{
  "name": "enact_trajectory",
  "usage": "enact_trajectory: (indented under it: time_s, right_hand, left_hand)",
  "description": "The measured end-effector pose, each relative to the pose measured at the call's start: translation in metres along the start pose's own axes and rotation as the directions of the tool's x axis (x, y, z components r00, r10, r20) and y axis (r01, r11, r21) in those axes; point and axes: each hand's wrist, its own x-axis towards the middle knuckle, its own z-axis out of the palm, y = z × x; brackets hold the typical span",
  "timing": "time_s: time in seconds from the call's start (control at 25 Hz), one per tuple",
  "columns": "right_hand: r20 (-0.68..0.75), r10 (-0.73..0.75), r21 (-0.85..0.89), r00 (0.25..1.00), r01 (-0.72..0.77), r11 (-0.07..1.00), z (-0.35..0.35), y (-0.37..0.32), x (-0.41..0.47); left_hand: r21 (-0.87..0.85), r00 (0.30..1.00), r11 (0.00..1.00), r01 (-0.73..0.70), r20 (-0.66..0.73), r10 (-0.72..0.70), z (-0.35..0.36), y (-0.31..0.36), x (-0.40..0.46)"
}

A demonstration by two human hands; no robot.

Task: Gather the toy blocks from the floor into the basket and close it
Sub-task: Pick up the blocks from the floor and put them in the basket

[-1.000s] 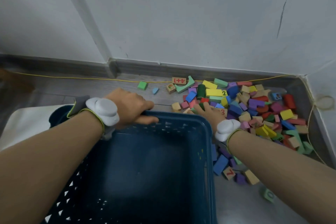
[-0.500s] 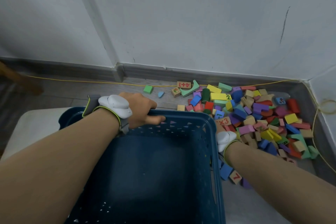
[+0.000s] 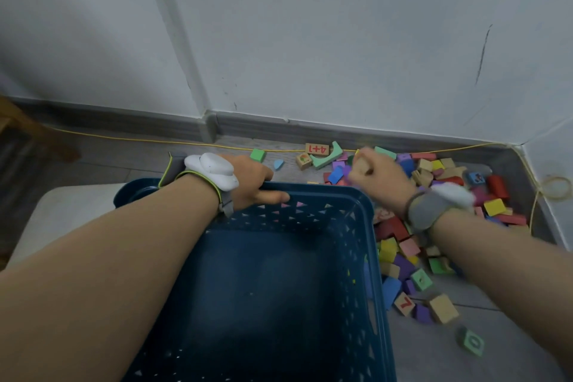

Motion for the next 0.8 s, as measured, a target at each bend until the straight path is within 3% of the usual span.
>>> enact_trajectory:
  time_s: [0.08,0.16,0.24,0.32,0.4,0.48,0.56,0.68,0.8]
  right_hand:
    - [-0.163,-0.011,0.159,0.987,0.038,0.987,-0.035,-0.033,0.001]
    - [-0.191,-0.174,0.115,0.966,0.198,0.973,-0.063,-0.071,-0.017]
    - [-0.01,-0.346,0.076,0.938,0.346,0.935,-0.069,-0.108,-0.046]
    - [0.22,-0.446,-0.087,0.867,0.473,0.876,-0.058,-0.125,-0.075]
    - [0.37,-0.53,-0.3,0.763,0.638,0.709,-0.036,-0.12,-0.089]
    - [0.435,-0.588,-0.389,0.682,0.732,0.56,-0.019,-0.114,-0.092]
    - [0.445,-0.618,-0.395,0.648,0.762,0.513,-0.013,-0.113,-0.093]
    - [0.375,-0.626,-0.435,0.683,0.727,0.532,-0.031,-0.119,-0.091]
    - [0.002,-0.575,-0.26,0.818,0.555,0.79,-0.06,-0.114,-0.068]
  left_hand:
    - [-0.03,1.0,1.0,-0.004,0.014,0.004,-0.003,0.001,0.002]
    - [-0.067,0.999,0.998,0.004,0.035,-0.002,-0.004,0.001,0.003]
    - [-0.089,0.998,0.996,0.019,0.07,-0.012,-0.005,-0.001,0.005]
    - [-0.088,0.999,0.996,0.012,0.046,-0.008,-0.006,0.001,0.004]
    - [-0.1,1.0,0.995,-0.004,0.005,0.004,-0.007,0.003,0.004]
    - [-0.118,1.0,0.993,-0.03,-0.01,0.029,-0.007,0.003,0.003]
    - [-0.134,0.997,0.988,-0.078,-0.036,0.074,-0.005,0.001,0.006]
    - [-0.162,0.996,0.983,-0.082,-0.048,0.075,-0.004,-0.001,0.007]
    - [-0.18,0.997,0.983,-0.033,-0.08,0.019,-0.008,0.005,0.0]
